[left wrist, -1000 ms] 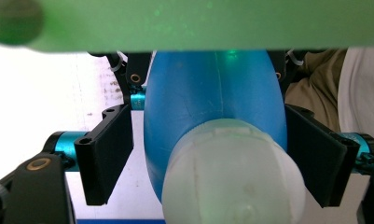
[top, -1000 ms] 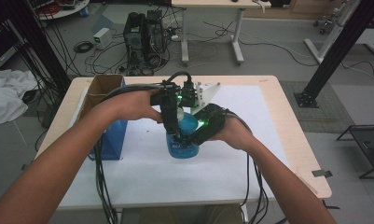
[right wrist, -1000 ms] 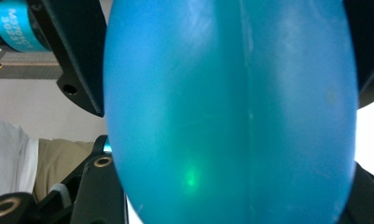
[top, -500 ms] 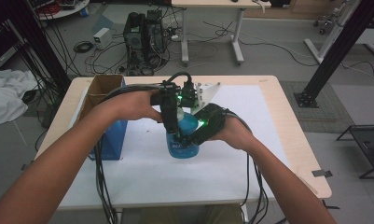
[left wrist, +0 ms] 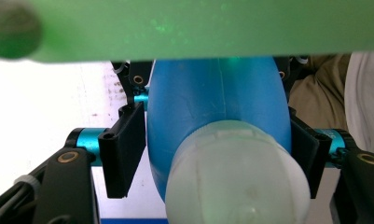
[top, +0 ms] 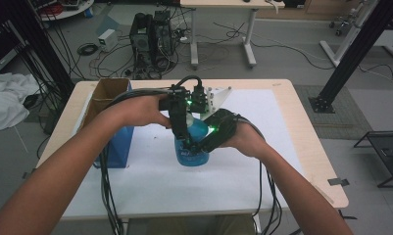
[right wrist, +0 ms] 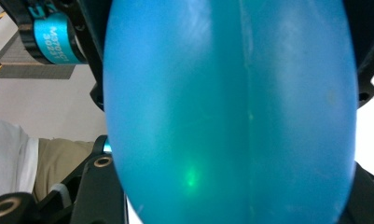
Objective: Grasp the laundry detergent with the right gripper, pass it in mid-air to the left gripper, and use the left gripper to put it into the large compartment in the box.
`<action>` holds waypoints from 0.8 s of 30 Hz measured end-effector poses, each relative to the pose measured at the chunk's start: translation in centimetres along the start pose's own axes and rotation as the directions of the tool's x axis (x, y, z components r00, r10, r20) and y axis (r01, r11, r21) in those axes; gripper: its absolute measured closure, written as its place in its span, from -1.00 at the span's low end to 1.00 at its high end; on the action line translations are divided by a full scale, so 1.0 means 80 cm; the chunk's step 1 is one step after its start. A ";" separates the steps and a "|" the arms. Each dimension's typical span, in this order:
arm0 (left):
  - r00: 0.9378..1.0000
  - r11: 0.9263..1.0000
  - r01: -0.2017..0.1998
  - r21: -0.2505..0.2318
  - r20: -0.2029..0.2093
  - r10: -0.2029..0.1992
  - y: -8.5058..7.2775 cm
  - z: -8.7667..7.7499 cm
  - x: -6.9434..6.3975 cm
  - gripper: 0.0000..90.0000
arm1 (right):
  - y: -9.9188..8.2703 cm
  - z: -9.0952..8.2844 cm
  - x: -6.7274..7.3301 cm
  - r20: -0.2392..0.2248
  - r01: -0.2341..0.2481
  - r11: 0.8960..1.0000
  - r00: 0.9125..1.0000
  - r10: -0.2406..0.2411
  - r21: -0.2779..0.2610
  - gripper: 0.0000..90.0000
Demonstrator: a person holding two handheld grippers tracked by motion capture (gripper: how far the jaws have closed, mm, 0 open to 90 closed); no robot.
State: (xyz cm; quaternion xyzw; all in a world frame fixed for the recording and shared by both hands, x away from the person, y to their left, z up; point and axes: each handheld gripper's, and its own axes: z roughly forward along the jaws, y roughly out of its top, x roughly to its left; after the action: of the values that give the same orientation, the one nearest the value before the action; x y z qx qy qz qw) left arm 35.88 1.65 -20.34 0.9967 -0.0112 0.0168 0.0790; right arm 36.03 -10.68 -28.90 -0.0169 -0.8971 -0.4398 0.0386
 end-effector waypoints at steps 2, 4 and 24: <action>1.000 1.000 0.000 -0.005 0.006 0.000 0.000 0.000 0.000 -0.30 | 0.000 0.000 0.000 0.001 0.003 1.000 1.000 -0.003 -0.001 -0.03; 1.000 1.000 -0.007 -0.010 0.003 0.007 0.000 0.000 -0.002 -0.24 | 0.000 0.001 -0.001 0.002 0.014 1.000 1.000 -0.014 -0.008 -0.03; 1.000 1.000 -0.024 -0.010 -0.014 0.024 0.003 -0.007 -0.007 -0.16 | -0.001 -0.004 -0.002 0.048 0.065 0.998 0.997 -0.065 0.001 -0.05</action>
State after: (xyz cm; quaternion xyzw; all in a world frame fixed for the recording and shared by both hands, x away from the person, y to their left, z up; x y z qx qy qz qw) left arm 35.28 1.49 -19.73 0.9959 -0.0229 0.0245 0.0840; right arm 36.20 -10.97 -28.75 0.0017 -0.8978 -0.4403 0.0029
